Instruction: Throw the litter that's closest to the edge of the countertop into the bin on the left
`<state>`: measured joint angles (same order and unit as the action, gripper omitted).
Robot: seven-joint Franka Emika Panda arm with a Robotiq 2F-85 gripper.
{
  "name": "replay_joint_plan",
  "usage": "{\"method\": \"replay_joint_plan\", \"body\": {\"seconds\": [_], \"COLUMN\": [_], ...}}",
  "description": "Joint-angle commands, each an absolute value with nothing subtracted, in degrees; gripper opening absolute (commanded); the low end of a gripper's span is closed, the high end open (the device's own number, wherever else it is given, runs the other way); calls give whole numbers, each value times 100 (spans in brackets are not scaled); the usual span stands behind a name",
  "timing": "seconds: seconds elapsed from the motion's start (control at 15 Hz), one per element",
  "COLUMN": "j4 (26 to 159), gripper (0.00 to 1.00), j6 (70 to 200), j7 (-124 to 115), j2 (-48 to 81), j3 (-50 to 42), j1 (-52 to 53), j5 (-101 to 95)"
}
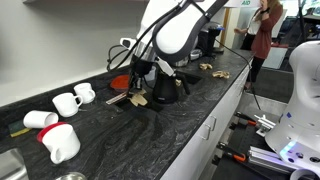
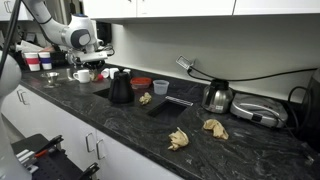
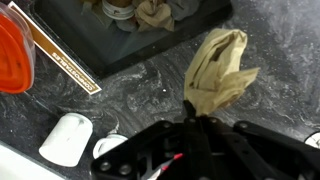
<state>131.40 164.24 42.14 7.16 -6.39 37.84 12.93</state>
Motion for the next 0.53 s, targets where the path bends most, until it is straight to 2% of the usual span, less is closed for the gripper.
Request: {"method": "replay_joint_plan", "body": {"seconds": [0.0,0.07,0.4,0.47], "j4": [12701,12641,12314,12253], "gripper": [0,0,0,5], "j6": [16439,16456,16380,16323], "j7": [4481,4150,3780,3656], "j2": [1278,1394,1980,2085], "j3": [-655,139,878,978], "j1": [3632,2744,1763,1634], "j5": [1375,876,4,-92]}}
